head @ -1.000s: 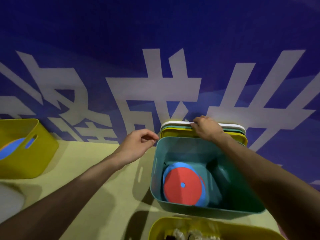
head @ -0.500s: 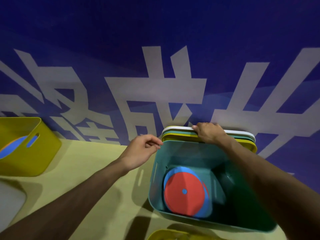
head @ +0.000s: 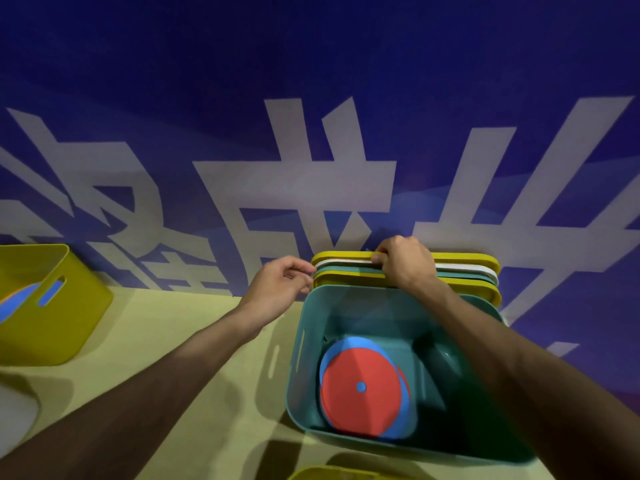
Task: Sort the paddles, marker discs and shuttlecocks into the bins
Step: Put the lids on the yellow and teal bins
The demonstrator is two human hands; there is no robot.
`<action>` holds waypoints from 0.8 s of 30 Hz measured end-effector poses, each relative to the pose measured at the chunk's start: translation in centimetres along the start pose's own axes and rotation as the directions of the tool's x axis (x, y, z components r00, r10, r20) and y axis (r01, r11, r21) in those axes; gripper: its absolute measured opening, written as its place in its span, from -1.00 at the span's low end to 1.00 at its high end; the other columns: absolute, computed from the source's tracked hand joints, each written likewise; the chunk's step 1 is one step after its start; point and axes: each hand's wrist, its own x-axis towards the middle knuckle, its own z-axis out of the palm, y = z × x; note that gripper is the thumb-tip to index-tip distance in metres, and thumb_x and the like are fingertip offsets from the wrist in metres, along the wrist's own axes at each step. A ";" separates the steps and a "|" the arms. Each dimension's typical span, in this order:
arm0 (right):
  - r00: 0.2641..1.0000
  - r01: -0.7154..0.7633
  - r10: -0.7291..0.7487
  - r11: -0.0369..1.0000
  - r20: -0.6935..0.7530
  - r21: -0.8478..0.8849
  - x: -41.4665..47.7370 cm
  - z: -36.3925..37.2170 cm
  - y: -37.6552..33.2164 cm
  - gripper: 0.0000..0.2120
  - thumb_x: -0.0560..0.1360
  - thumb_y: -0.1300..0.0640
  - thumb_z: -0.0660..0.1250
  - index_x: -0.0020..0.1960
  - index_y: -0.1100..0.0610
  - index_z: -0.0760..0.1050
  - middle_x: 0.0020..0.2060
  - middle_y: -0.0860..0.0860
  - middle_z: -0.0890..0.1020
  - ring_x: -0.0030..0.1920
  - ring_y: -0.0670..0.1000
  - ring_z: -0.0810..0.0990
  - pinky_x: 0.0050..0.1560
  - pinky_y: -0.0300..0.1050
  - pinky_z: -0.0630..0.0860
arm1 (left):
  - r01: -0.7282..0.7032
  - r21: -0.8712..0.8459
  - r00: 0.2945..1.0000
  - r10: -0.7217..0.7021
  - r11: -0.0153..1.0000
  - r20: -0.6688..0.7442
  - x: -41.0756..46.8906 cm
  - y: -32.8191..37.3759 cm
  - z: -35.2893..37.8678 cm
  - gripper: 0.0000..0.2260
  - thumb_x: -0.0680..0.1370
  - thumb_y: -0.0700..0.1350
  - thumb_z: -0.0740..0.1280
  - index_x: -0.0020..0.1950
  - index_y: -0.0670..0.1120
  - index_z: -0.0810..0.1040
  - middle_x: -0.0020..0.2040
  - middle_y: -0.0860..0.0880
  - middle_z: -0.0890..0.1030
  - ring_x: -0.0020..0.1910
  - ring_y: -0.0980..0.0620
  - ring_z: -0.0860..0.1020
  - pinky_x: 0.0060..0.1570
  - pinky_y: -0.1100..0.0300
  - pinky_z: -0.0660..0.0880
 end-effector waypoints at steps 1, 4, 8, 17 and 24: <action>1.000 0.003 -0.003 1.000 -0.013 0.003 -0.1 -0.4 -0.1 -0.76 0.56 -0.02 0.28 0.03 0.12 0.61 -0.17 0.06 0.64 -0.18 0.02 0.56 -0.11 -0.09 0.53 | -0.004 -0.002 1.000 0.004 1.000 -0.009 0.0 0.4 -0.1 -0.84 0.57 -0.22 0.25 0.02 0.00 0.58 -0.08 -0.05 0.65 -0.06 0.05 0.61 -0.11 0.33 0.49; 0.998 0.029 -0.026 0.998 -0.058 0.049 -0.7 -2.1 -0.6 -0.76 0.56 0.01 0.28 0.05 0.13 0.62 -0.13 0.03 0.65 -0.16 -0.02 0.56 -0.10 -0.11 0.54 | -0.001 -0.019 1.000 0.001 1.000 -0.025 -0.3 1.3 -0.9 -0.86 0.57 -0.21 0.26 0.04 0.00 0.55 -0.13 -0.10 0.64 -0.08 0.02 0.61 -0.10 0.33 0.51; 0.982 0.104 -0.088 0.990 -0.166 0.090 -1.6 -5.1 -2.4 -0.74 0.55 0.00 0.30 0.10 0.11 0.63 -0.07 0.04 0.68 -0.09 0.02 0.62 -0.02 -0.09 0.57 | 0.054 -0.152 0.996 -0.063 0.987 -0.055 -0.6 2.8 -2.5 -0.85 0.59 -0.17 0.24 0.15 -0.09 0.51 -0.13 -0.07 0.64 -0.14 0.00 0.63 0.02 0.11 0.53; 0.907 0.324 -0.289 0.943 -0.308 0.069 -5.8 -10.8 -9.8 -0.73 0.55 0.02 0.28 0.15 0.11 0.61 -0.06 0.03 0.68 -0.17 -0.10 0.55 -0.07 -0.19 0.50 | 0.297 -0.761 0.951 -0.246 0.577 0.185 -3.6 6.0 -8.1 -0.37 0.54 0.17 0.26 0.52 -0.01 0.12 0.27 -0.29 0.50 0.08 -0.17 0.62 0.03 -0.11 0.56; 0.780 0.535 -0.525 0.842 -0.341 -0.072 -9.7 -12.3 -16.5 -0.81 0.55 0.04 0.29 -0.10 0.11 0.62 -0.30 -0.03 0.58 -0.26 -0.07 0.51 -0.22 -0.16 0.41 | 0.215 -0.944 0.959 -0.236 0.252 0.155 -6.8 5.7 -13.4 -0.57 0.53 -0.08 0.34 0.36 -0.09 0.30 0.23 -0.32 0.50 0.04 -0.28 0.62 -0.01 -0.15 0.59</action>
